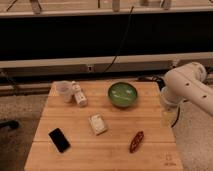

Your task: Place the pepper on the white sponge

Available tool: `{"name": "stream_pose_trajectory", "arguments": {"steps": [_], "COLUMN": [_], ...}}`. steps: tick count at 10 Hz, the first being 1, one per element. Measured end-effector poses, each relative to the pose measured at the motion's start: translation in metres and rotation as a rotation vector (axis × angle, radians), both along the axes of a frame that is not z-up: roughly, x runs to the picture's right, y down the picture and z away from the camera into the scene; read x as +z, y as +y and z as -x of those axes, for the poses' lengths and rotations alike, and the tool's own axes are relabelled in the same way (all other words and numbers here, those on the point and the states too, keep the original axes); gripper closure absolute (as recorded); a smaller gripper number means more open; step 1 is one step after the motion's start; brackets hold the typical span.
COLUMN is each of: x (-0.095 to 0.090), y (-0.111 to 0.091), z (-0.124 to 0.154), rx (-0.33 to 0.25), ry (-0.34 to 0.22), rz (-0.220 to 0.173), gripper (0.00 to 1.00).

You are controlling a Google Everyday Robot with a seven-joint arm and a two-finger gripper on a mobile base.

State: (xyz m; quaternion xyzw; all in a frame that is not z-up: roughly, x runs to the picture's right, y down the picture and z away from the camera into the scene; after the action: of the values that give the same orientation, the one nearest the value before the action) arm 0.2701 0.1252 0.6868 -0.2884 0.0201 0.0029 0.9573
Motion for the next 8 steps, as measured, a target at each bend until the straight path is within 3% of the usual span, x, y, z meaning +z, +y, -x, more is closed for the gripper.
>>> {"name": "stream_pose_trajectory", "arguments": {"steps": [3,6,8], "x": [0.007,0.008,0.005], "y": [0.034,0.06,0.077], "z": [0.041,0.056,0.083], "rx": [-0.063,-0.126,-0.162], "ry": [-0.023,-0.049,-0.088], "rz": [0.023,0.04,0.044], "gripper": [0.2,0.2,0.2]}}
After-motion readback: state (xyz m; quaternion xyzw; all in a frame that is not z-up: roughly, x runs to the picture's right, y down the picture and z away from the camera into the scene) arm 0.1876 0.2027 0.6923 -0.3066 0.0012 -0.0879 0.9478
